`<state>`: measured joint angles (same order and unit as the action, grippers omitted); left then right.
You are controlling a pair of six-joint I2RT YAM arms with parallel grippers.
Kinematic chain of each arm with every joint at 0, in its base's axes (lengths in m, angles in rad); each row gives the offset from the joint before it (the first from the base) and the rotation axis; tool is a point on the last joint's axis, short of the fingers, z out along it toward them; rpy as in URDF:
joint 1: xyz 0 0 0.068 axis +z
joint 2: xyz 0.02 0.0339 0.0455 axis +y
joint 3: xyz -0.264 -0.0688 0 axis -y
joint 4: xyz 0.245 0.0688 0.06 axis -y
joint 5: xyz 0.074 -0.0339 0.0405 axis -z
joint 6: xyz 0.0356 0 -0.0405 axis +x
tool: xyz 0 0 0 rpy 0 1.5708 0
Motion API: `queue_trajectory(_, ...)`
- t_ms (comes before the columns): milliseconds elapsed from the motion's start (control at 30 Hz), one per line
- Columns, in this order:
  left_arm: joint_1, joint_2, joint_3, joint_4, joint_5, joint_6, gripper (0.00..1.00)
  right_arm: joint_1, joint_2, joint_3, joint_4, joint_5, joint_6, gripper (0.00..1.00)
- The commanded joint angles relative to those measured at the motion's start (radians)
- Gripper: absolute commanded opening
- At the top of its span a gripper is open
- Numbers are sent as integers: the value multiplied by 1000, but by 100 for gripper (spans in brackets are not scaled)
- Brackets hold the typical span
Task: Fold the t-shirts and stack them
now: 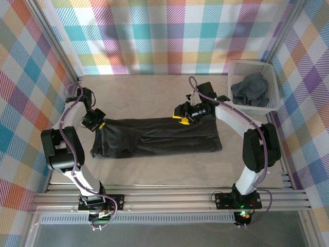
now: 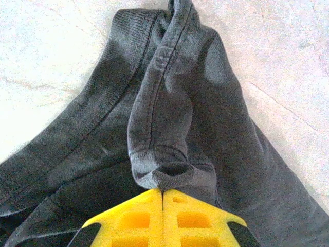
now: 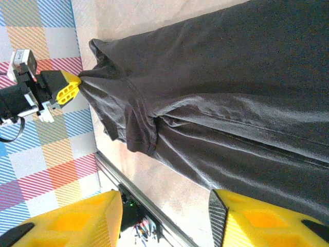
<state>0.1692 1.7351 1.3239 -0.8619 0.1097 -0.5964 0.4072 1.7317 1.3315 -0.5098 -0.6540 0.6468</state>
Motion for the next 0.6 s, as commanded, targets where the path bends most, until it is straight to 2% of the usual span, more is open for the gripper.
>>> queue_trajectory(0, 12, 56, 29, -30, -49, 38, 0, 3, -10, -11, -20, 18, -16, 49)
queue_trajectory(33, 10, 67, 22, -24, -69, 43, 1, 0, -9, -12, -27, 29, -20, 49)
queue_trajectory(100, 12, 73, 0, 8, -117, 60, 8, -6, -7, -14, -44, 59, -27, 49)
queue_trajectory(200, 12, -5, -111, 150, -213, 90, 30, -34, 12, -15, -77, 111, -48, 46)
queue_trajectory(267, 12, -83, -153, 191, -236, 83, 39, -54, 36, 4, -128, 162, -87, 44)
queue_trajectory(433, -4, -266, -186, 149, -236, -44, 44, -110, 96, 67, -259, 323, -189, 38)
queue_trajectory(567, -97, -301, -270, 141, -93, -231, 33, -154, 174, 150, -342, 446, -257, 34)
